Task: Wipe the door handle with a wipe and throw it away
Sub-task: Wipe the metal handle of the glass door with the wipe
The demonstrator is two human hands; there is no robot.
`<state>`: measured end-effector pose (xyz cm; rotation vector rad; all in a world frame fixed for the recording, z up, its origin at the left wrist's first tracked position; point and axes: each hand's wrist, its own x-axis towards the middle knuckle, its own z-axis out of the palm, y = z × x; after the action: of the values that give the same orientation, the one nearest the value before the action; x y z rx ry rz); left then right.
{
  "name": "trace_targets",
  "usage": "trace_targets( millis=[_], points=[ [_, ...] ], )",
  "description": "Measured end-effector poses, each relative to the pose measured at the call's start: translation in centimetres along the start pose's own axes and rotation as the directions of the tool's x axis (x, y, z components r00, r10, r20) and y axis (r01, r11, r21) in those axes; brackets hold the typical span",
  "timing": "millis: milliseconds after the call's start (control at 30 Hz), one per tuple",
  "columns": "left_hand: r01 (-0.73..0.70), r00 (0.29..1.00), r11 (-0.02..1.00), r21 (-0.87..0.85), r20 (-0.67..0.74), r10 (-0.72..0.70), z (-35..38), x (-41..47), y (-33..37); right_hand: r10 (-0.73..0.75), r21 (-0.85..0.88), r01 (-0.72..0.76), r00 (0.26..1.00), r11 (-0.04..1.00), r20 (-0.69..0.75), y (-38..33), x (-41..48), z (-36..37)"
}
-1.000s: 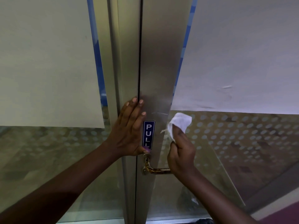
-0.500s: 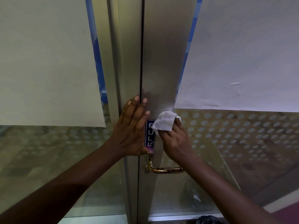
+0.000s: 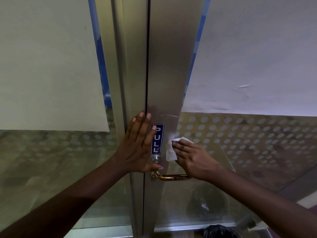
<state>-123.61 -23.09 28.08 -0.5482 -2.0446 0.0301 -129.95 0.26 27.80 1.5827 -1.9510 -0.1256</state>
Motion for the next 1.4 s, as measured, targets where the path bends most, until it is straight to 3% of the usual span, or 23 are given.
trace_targets(
  millis=[100,200,267,500,567,633,667,700,733,800,833,900,1067,1167,1233,1300,1367,1400],
  points=[
    [0.011,0.999,1.000,0.003,0.037,-0.011,0.0,-1.1,0.1,0.039,0.057,-0.034,0.995,0.998,-0.093,-0.3,-0.1,-0.8],
    [0.020,0.997,1.000,0.000,0.068,-0.020,0.0,-2.0,0.3,0.167,0.140,-0.134,0.951,0.981,-0.260,-0.7,1.6,-1.1],
    [0.020,0.996,1.000,-0.001,0.082,-0.020,0.0,-2.3,0.4,0.224,0.145,-0.188,0.928,0.971,-0.298,-0.9,2.8,-0.7],
    [0.003,0.991,0.999,0.049,0.134,-0.009,-0.3,-3.6,0.5,0.103,-0.139,-0.115,0.991,0.984,-0.086,-1.3,3.1,1.3],
    [0.002,0.988,0.998,0.058,0.152,-0.010,-0.4,-4.1,0.5,0.088,-0.083,-0.090,0.996,0.992,-0.025,-1.8,2.7,0.1],
    [0.002,0.986,0.999,0.054,0.164,-0.011,-0.5,-4.4,0.3,0.226,0.111,-0.226,0.974,0.968,0.019,-3.0,2.0,-2.2],
    [0.004,0.986,0.999,0.046,0.165,-0.012,-0.5,-4.4,0.3,0.403,0.279,-0.391,0.915,0.877,0.016,-3.8,1.6,-3.6],
    [0.007,0.986,0.999,0.034,0.166,-0.012,-0.6,-4.5,0.2,0.621,0.481,-0.561,0.783,0.674,0.044,-4.4,1.2,-4.7],
    [0.009,0.986,1.000,0.023,0.167,-0.013,-0.5,-4.5,0.2,0.782,0.674,-0.644,0.603,0.362,0.156,-4.8,1.0,-5.7],
    [0.012,0.985,1.000,0.016,0.175,-0.014,-0.5,-4.5,0.1,0.825,0.792,-0.565,0.316,-0.233,0.469,-4.8,0.8,-7.1],
    [0.014,0.984,1.000,0.013,0.180,-0.016,-0.4,-4.5,0.1,0.765,0.756,-0.487,0.239,-0.438,0.598,-4.6,0.9,-7.5],
    [0.015,0.983,1.000,0.008,0.182,-0.017,-0.4,-4.6,0.1,0.661,0.664,-0.404,0.173,-0.628,0.730,-4.5,0.9,-8.5],
    [0.009,0.985,1.000,0.009,0.173,-0.010,-0.5,-4.5,0.1,0.452,0.467,-0.134,0.126,-0.874,0.883,-4.5,0.9,-9.5],
    [0.004,0.985,1.000,0.016,0.171,-0.006,-0.5,-4.5,0.1,0.540,0.561,-0.207,0.151,-0.802,0.828,-4.4,0.7,-9.2],
    [-0.003,0.985,1.000,0.014,0.171,0.000,-0.5,-4.5,0.0,0.704,0.716,-0.343,0.183,-0.608,0.686,-4.6,1.2,-9.0],
    [-0.005,0.985,1.000,0.008,0.170,0.003,-0.6,-4.5,0.0,0.860,0.818,-0.516,0.264,-0.256,0.436,-4.8,1.8,-8.5],
    [0.000,0.985,1.000,-0.004,0.172,0.001,-0.6,-4.5,0.0,0.891,0.740,-0.655,0.414,0.151,0.185,-5.1,2.4,-7.1],
    [0.002,0.985,1.000,-0.012,0.173,0.000,-0.6,-4.5,0.0,0.864,0.663,-0.688,0.489,0.295,0.123,-5.3,2.7,-6.3]
  ],
)
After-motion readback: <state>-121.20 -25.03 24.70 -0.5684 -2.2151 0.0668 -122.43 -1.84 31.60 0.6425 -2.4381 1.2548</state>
